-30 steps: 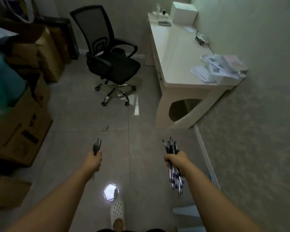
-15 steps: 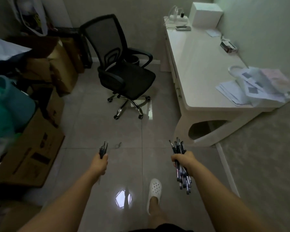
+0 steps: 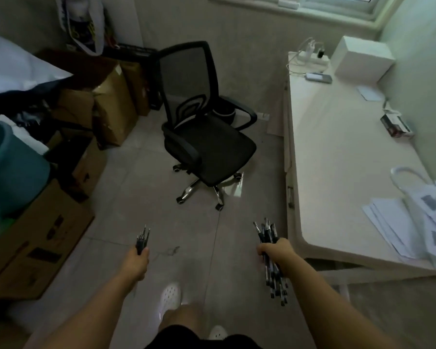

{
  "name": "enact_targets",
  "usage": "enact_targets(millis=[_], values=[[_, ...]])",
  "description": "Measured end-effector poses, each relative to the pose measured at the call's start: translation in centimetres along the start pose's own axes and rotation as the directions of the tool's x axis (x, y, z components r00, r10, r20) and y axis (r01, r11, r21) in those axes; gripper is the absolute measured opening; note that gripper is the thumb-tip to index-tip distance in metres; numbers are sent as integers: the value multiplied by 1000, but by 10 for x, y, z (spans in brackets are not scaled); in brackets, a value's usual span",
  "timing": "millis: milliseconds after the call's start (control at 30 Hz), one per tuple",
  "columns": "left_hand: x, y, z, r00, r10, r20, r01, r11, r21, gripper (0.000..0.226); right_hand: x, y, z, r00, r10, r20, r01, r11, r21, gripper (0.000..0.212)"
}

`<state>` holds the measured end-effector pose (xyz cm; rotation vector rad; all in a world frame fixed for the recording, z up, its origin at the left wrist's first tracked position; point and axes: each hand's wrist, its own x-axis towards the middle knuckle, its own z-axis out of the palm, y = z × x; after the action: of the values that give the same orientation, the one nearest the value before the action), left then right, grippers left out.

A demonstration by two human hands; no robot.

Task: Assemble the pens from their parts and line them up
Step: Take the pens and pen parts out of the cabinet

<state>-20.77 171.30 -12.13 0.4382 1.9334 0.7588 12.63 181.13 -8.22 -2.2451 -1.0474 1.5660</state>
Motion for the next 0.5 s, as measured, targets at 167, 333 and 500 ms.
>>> enact_targets(millis=[167, 333, 500], values=[[72, 57, 13, 998, 17, 53, -20, 997, 69, 11, 50, -44, 11, 999, 42, -32, -41, 999, 26, 26], [155, 145, 21, 983, 108, 147, -142, 959, 243, 26, 88, -98, 8, 992, 92, -87, -81, 989, 119, 33], [208, 242, 58, 955, 200, 222, -266, 905, 331, 32, 113, -147, -10, 985, 81, -155, -44, 972, 232, 34]])
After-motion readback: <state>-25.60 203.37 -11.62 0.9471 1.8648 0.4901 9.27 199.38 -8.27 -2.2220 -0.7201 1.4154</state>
